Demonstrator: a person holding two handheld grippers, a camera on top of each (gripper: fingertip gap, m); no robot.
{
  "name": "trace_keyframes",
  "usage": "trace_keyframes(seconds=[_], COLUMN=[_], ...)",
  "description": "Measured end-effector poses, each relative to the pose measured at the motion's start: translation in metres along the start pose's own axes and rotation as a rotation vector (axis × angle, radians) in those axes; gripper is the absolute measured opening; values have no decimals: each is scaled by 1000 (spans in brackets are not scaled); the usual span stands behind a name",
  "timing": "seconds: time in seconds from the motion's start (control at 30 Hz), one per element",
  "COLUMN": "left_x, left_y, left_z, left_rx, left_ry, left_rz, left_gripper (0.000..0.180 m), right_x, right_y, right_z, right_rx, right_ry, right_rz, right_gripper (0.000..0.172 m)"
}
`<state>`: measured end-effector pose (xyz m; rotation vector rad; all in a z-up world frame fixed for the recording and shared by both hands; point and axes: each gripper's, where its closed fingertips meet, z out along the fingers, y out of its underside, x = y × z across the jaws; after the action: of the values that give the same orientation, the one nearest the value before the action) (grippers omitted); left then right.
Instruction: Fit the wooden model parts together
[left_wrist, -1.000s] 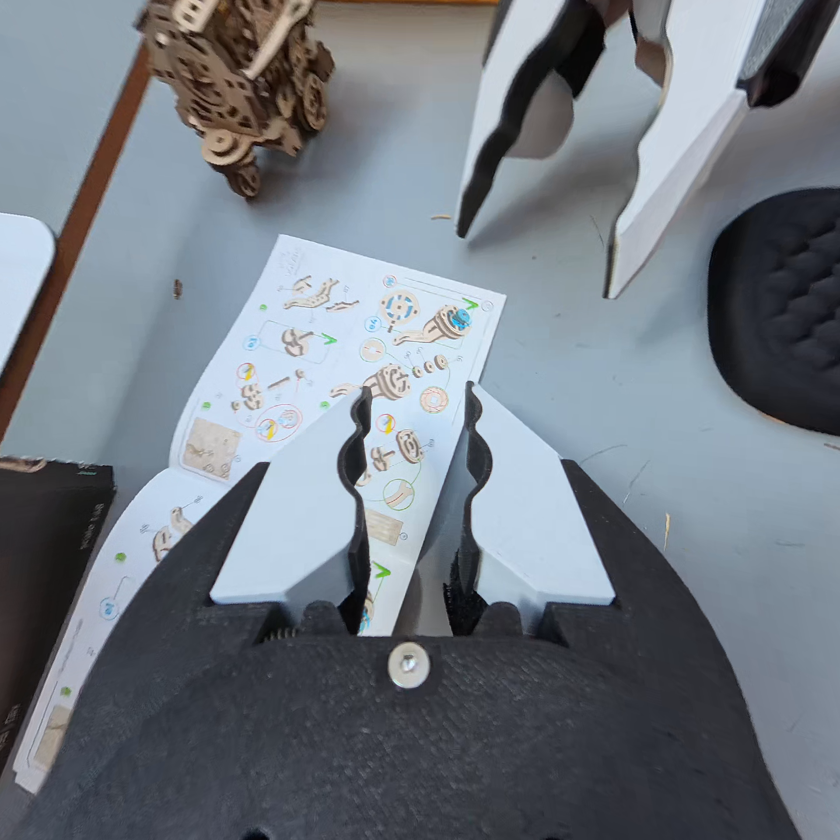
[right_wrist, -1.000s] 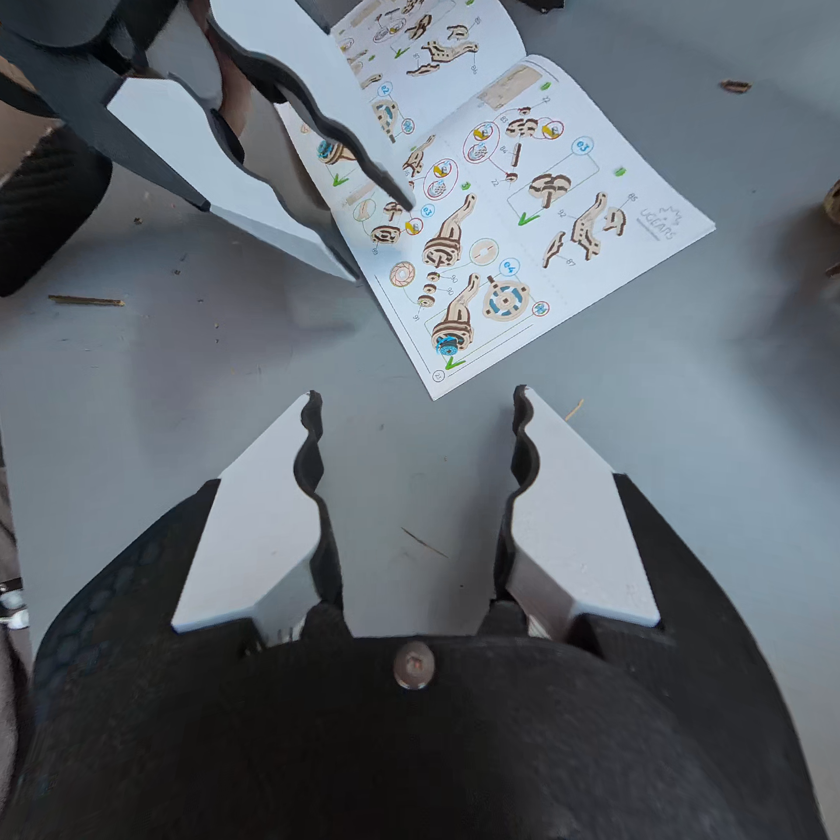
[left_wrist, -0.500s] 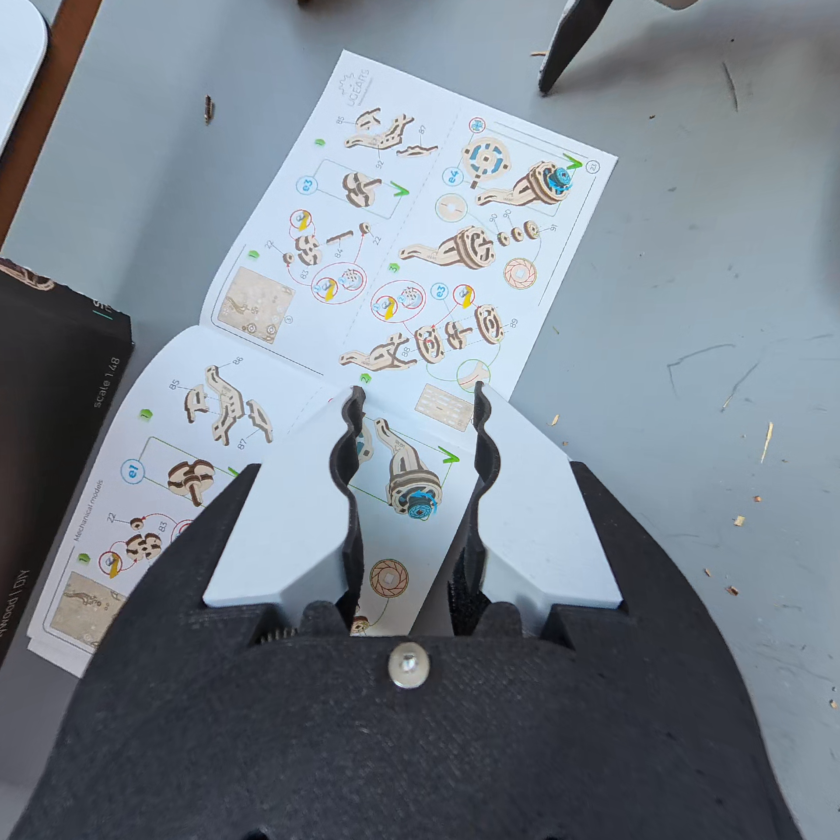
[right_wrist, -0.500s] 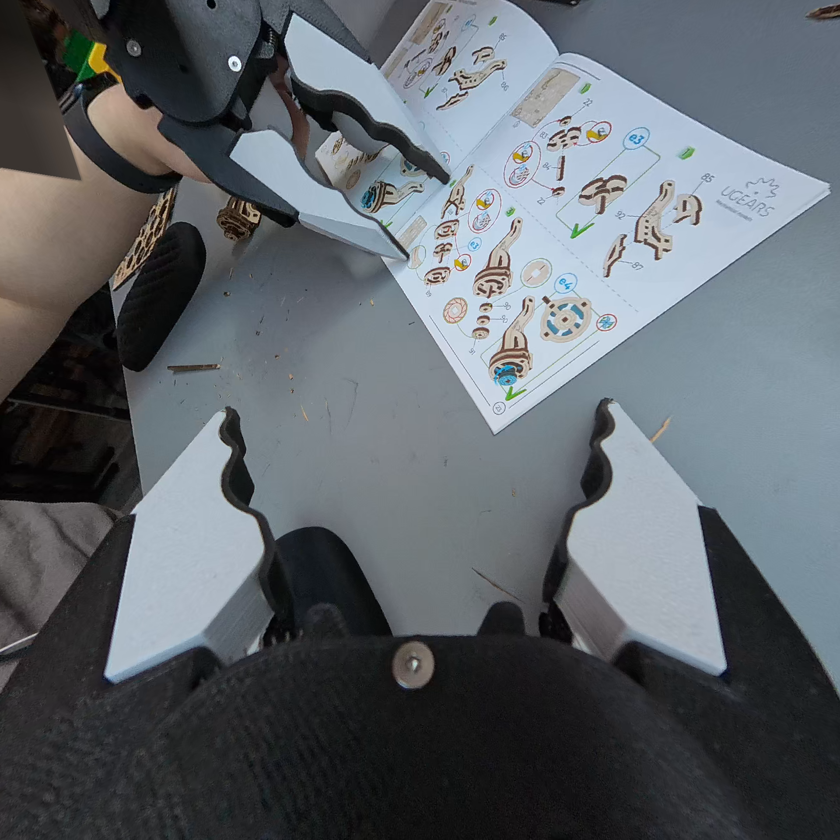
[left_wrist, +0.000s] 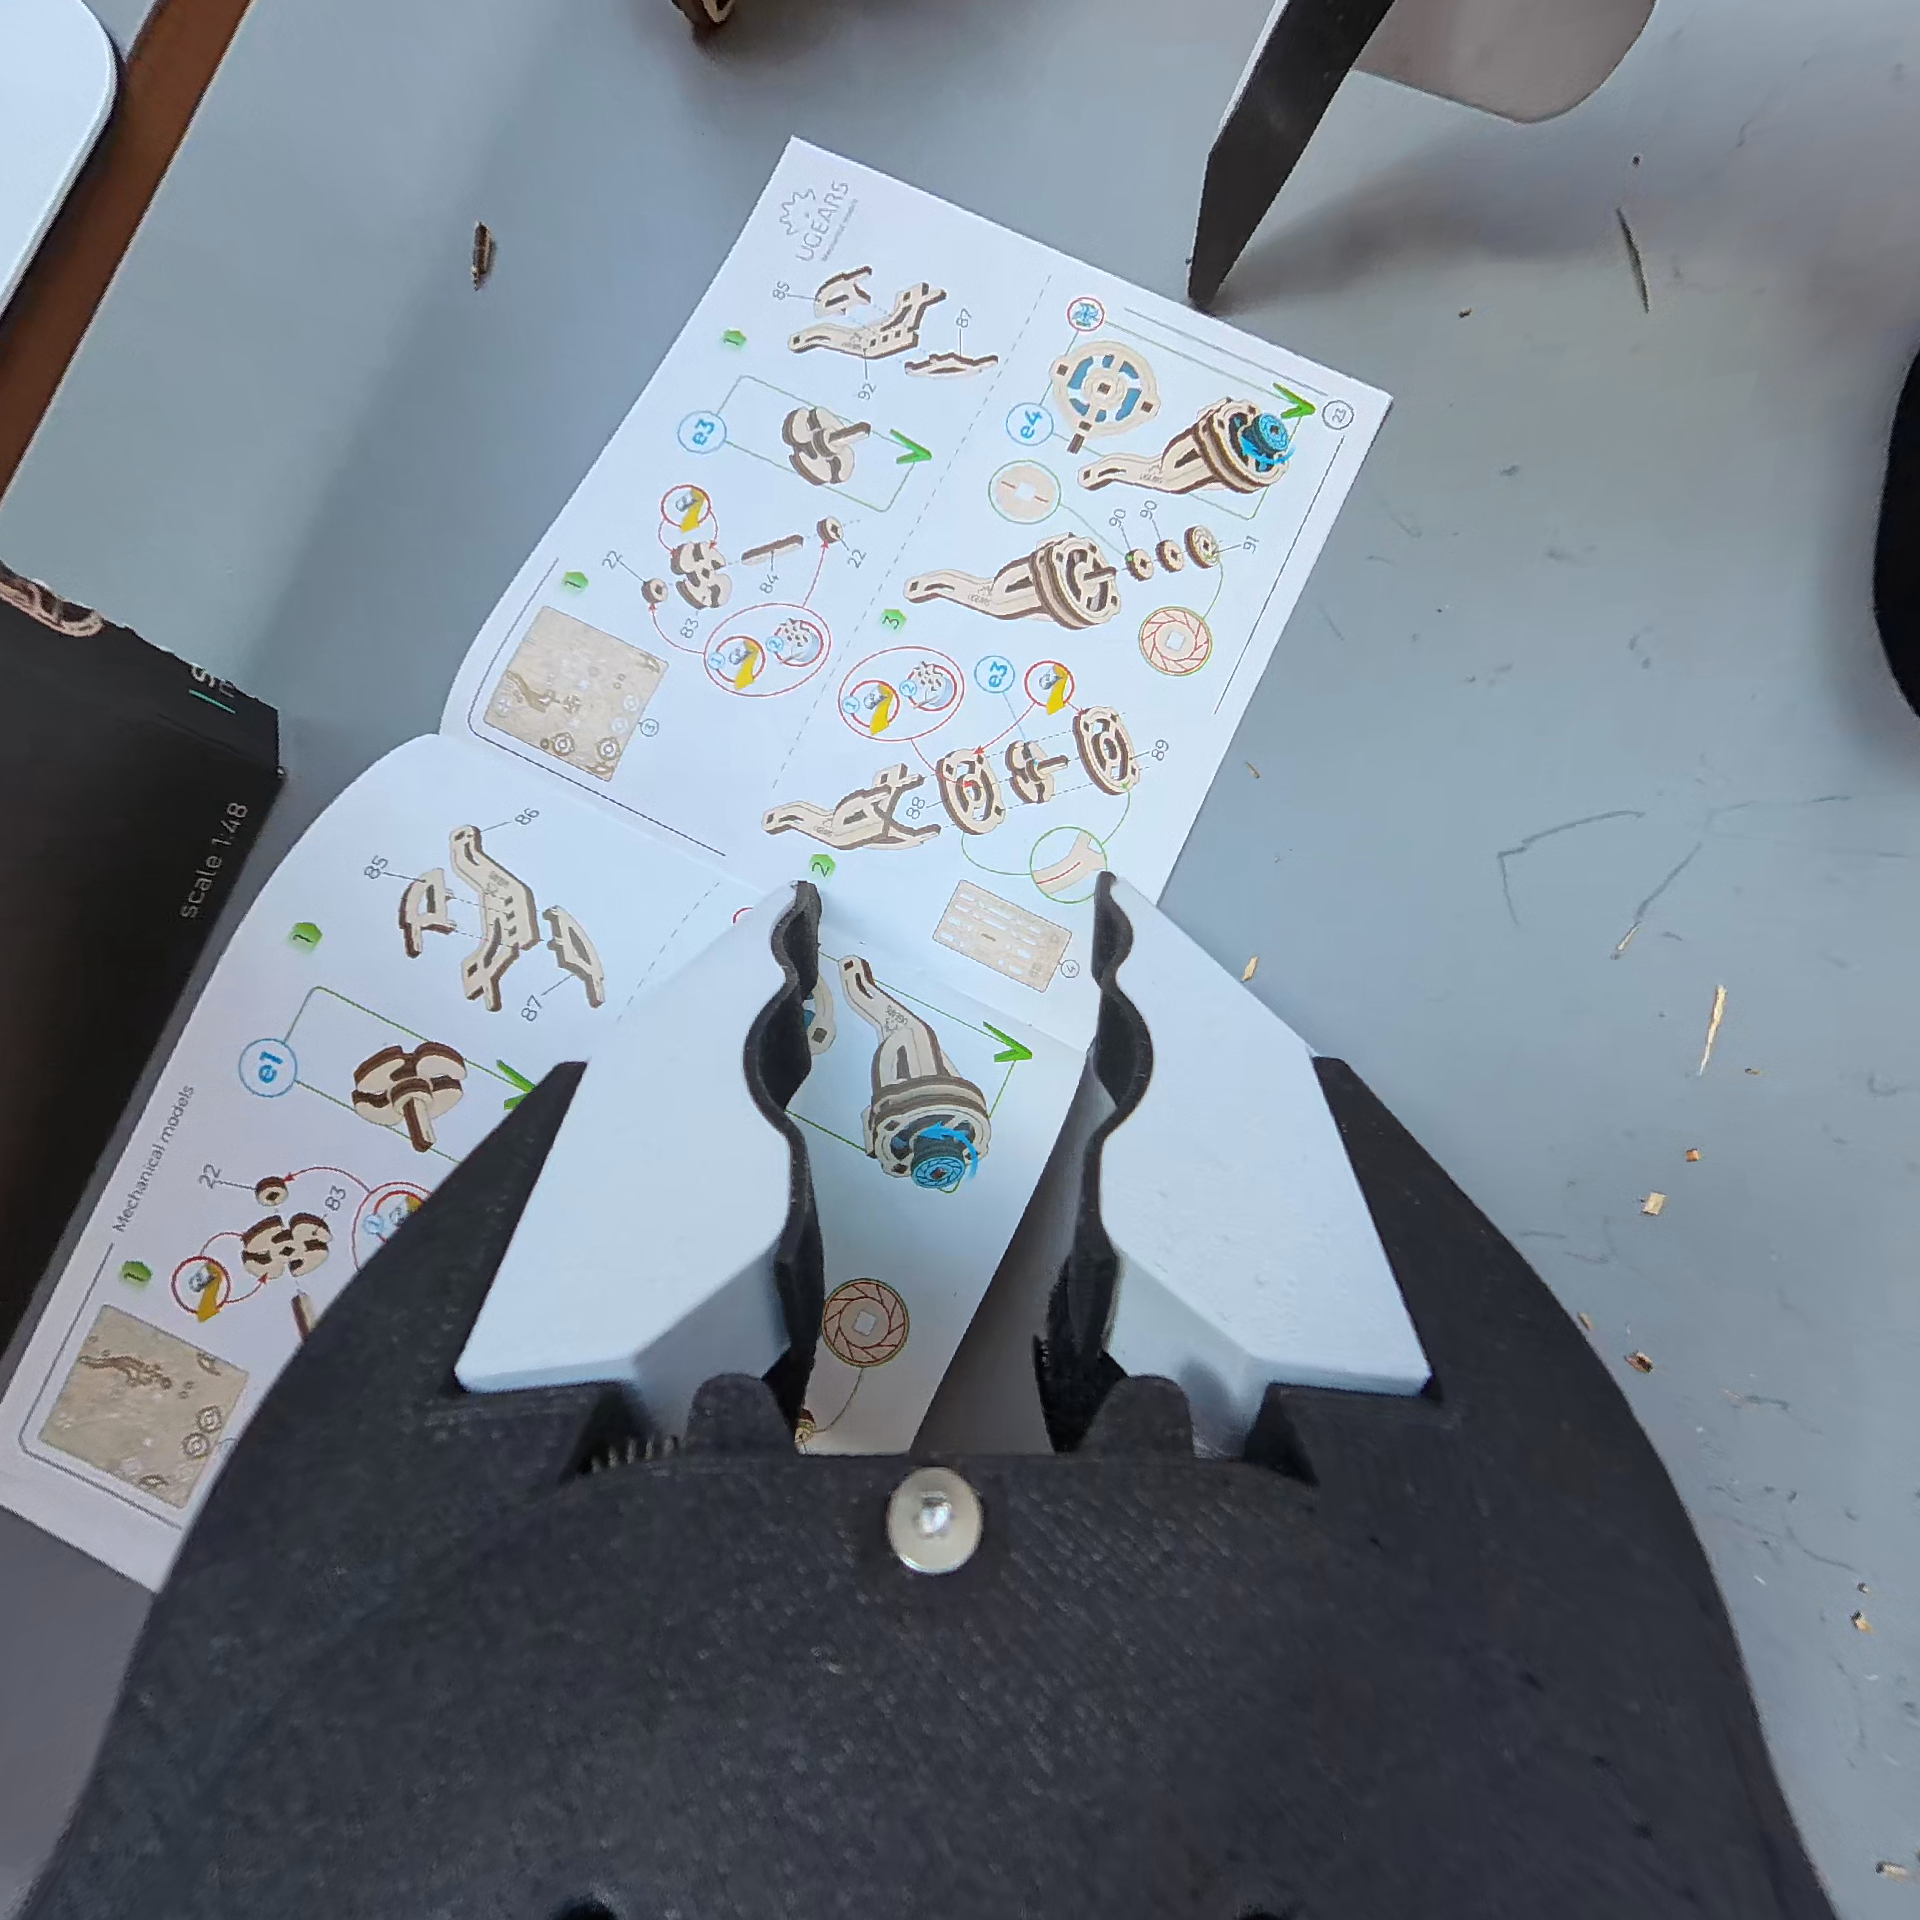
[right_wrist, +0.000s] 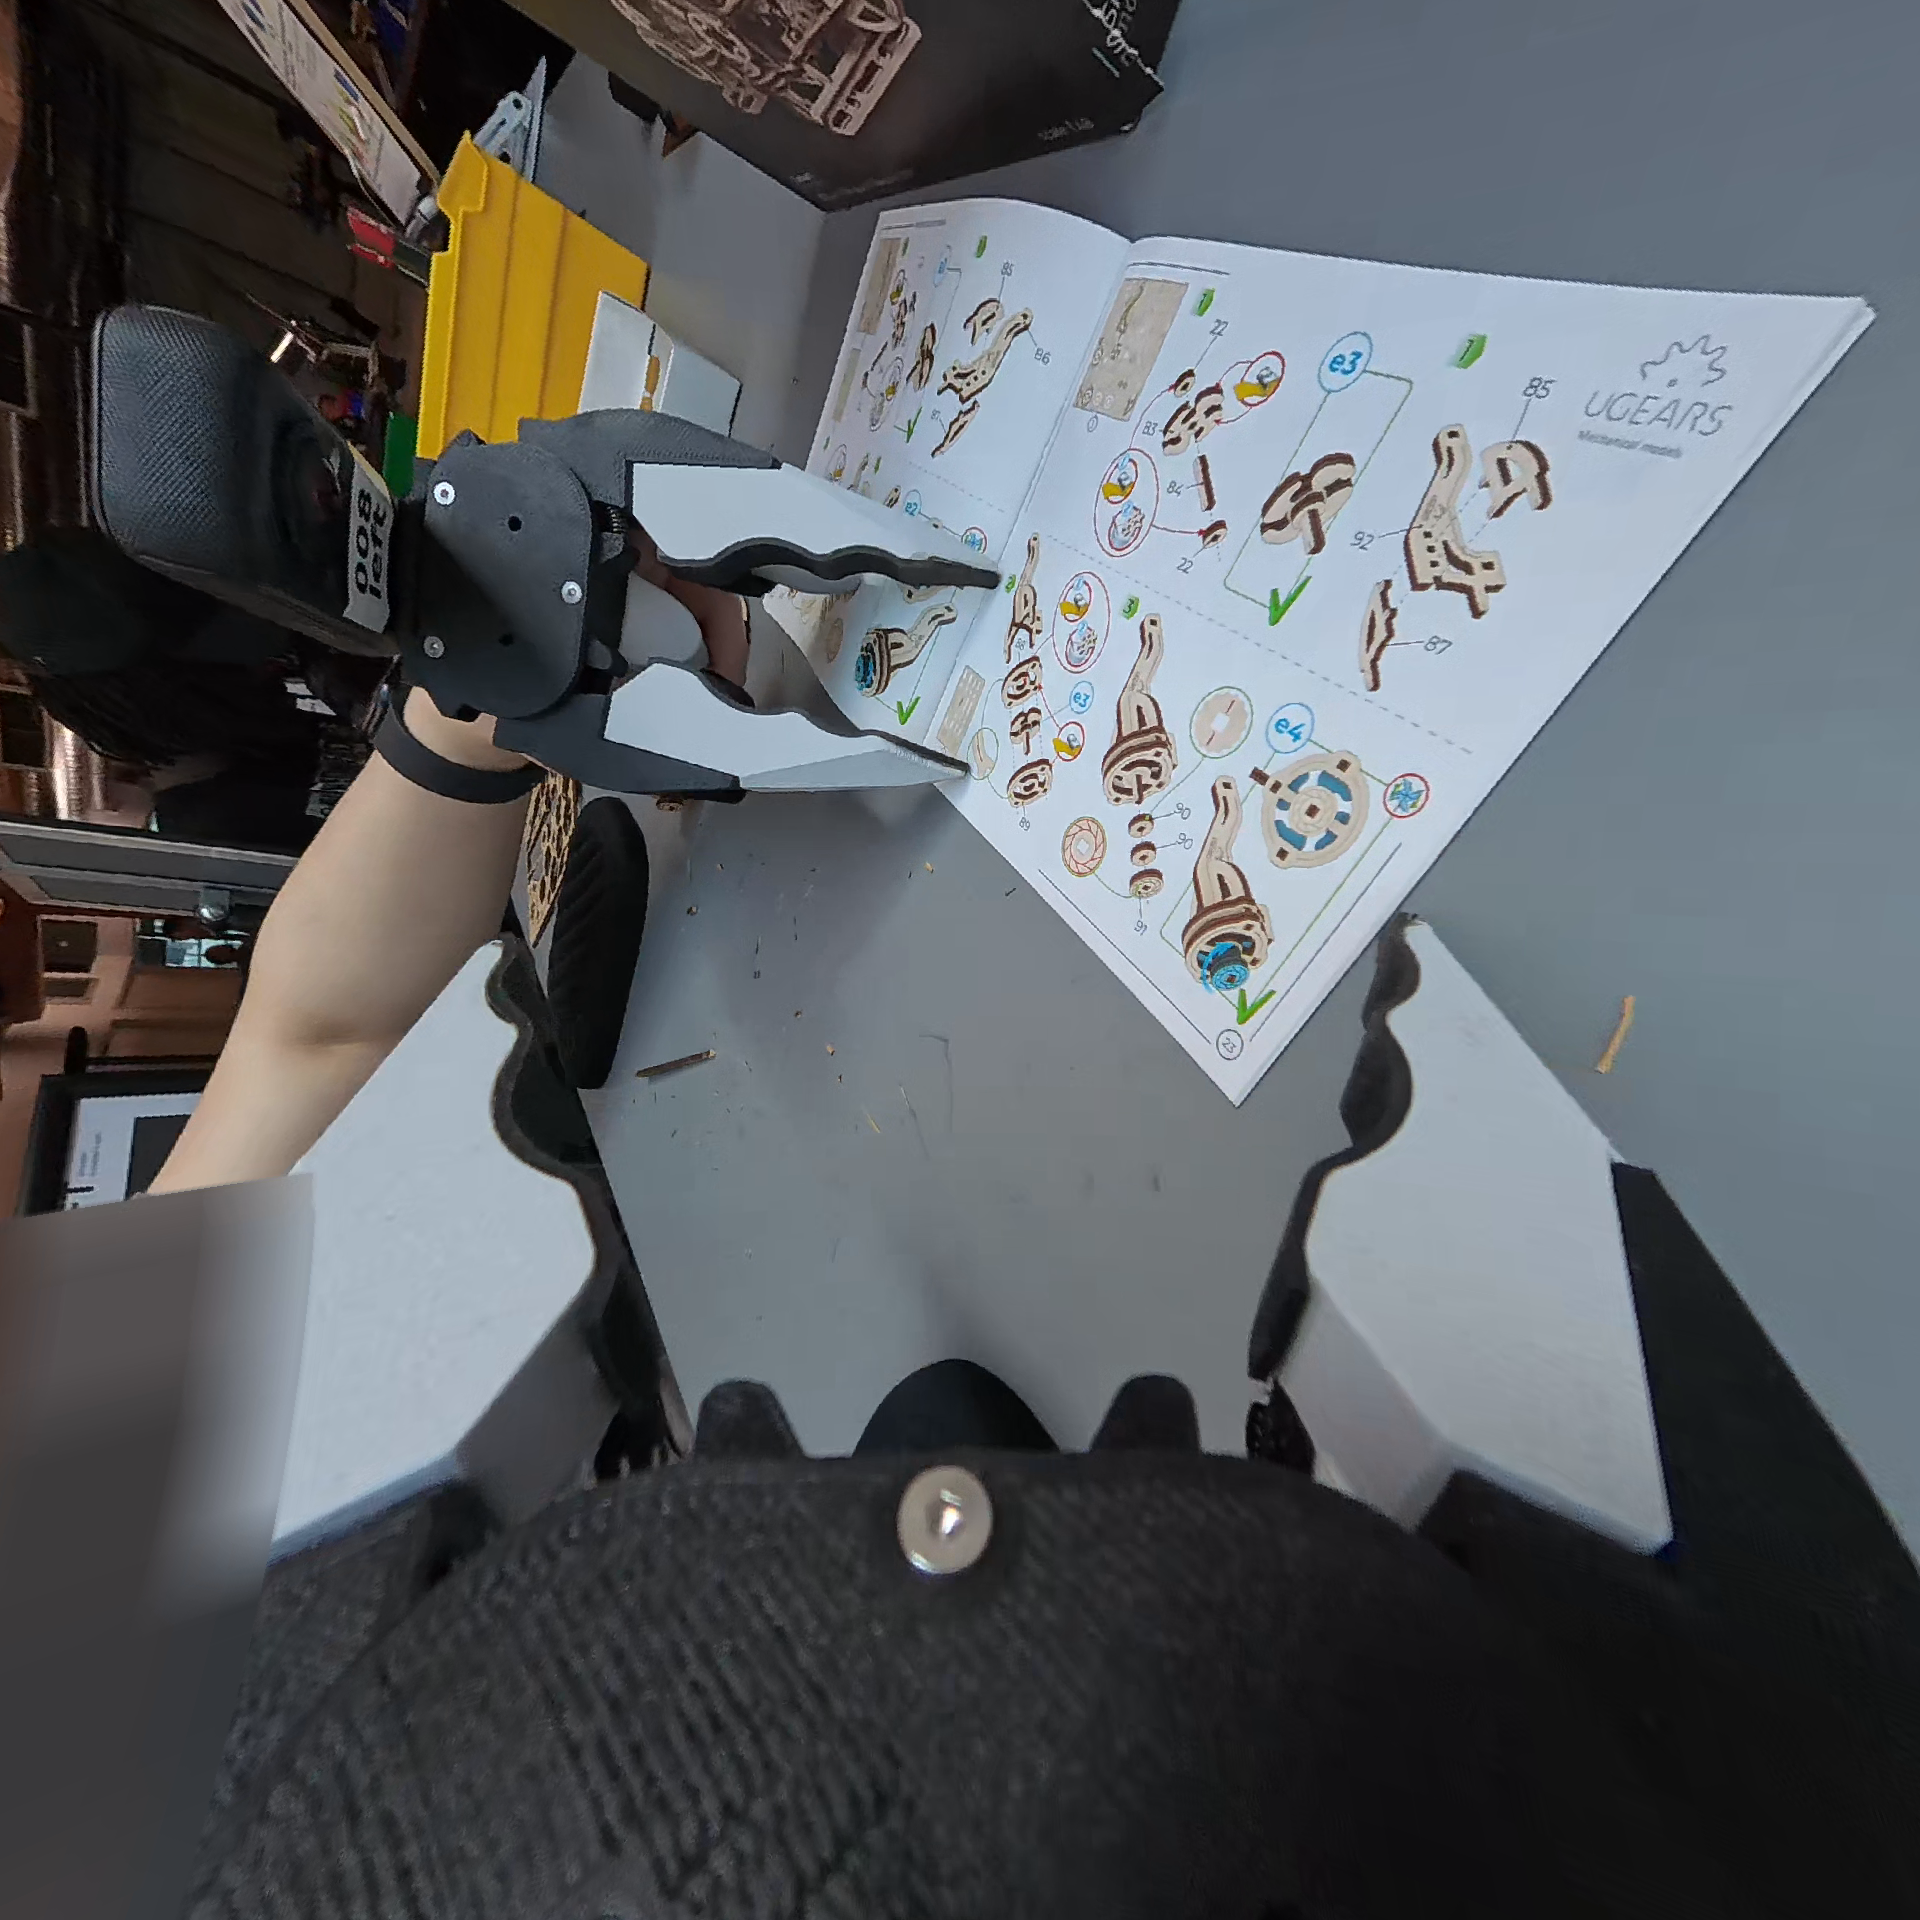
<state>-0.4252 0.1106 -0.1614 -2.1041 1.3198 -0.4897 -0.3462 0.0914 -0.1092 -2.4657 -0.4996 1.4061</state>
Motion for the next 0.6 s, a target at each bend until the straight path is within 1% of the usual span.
trace_keyframes(seconds=[0.03, 0.07, 0.17, 0.2, 0.23, 0.3, 0.37, 0.47, 0.53, 0.6], left_x=[2, 3, 3, 4, 4, 6, 7, 13, 13, 13], left_y=[0, 0, 0, 0, 0, 0, -1, -1, 0, 1], left_z=[0, -1, -1, -1, -1, -1, -1, -1, 1, 2], left_rx=[7, 14, 31, 34, 36, 43, 52, 55, 44, 34], left_ry=[13, 25, 31, 32, 33, 40, 44, 58, 26, -14], left_rz=[-11, -17, -13, -11, -10, -11, -19, -2, 26, 55], left_gripper=[55, 57, 57, 58, 59, 62, 65, 79, 84, 84], right_x=[-2, -4, -3, -2, -2, 0, -1, -5, -9, -11], right_y=[-1, 0, -6, -8, -11, -13, -14, -15, -16, -15], right_z=[1, 3, 3, 3, 3, 4, 6, 10, 15, 18], right_rx=[-1, -8, 11, 25, 43, 63, 72, 79, 86, 80], right_ry=[-9, -29, -30, -36, -51, -64, -70, -102, -133, -139], right_rz=[19, 42, 77, 98, 118, 137, 135, 144, 164, 152], right_gripper=[149, 154, 150, 145, 145, 137, 137, 137, 135, 134])
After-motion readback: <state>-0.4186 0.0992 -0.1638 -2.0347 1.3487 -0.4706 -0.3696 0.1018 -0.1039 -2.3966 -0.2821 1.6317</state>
